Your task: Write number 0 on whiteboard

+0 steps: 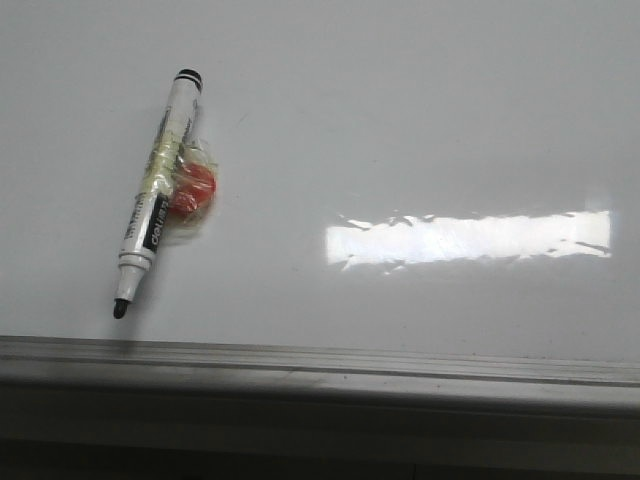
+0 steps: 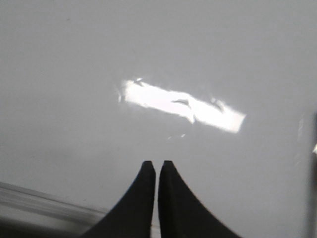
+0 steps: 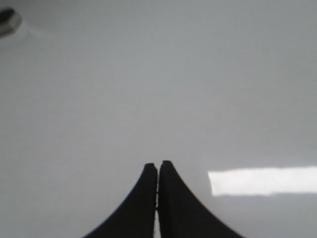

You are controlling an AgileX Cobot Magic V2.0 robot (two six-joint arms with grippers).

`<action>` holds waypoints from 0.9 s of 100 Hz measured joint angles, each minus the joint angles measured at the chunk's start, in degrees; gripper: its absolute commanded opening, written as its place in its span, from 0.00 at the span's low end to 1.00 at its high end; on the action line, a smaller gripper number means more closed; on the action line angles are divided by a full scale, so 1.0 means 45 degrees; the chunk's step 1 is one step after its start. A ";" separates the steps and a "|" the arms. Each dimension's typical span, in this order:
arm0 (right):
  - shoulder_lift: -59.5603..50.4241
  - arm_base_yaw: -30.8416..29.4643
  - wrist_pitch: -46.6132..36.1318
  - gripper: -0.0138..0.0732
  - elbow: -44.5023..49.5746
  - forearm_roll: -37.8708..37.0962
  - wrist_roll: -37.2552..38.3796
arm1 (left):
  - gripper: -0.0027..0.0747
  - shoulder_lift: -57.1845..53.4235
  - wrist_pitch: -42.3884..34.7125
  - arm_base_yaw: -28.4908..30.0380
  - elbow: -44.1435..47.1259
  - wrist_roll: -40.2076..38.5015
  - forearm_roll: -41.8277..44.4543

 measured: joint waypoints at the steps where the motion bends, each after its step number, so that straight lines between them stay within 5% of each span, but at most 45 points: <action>1: 0.0000 0.0000 -0.0097 0.10 0.0000 0.0076 0.0022 | 0.01 0.0000 -0.0052 0.0000 0.0000 0.0000 -0.0215; 19: 0.0000 0.0000 -0.0762 0.10 0.0000 0.1399 0.1061 | 0.01 0.0000 -0.0802 0.0000 0.0000 -0.0022 -0.4753; 35: 0.0000 0.0009 0.0142 0.10 -0.0284 0.1965 0.2576 | 0.01 0.0000 0.0656 -0.0095 -0.0317 0.1835 -0.5783; 54: 0.0000 0.0495 0.5164 0.11 -0.2765 0.1482 0.2012 | 0.01 0.0891 0.4428 -0.0157 -0.3197 0.4615 -0.3702; 66: 0.0190 0.0972 0.7062 0.24 -0.4119 0.1348 0.0363 | 0.02 0.2957 0.6069 -0.0075 -0.5543 0.4860 -0.0931; 79: 0.0766 0.1439 0.7772 0.44 -0.4709 0.1302 -0.0391 | 0.24 0.5440 0.7154 -0.0195 -0.7386 0.4962 0.0961; 90: 0.1292 0.1662 0.8319 0.48 -0.4757 0.1283 -0.0531 | 0.52 0.6835 0.7315 -0.1025 -0.8529 0.5012 0.1167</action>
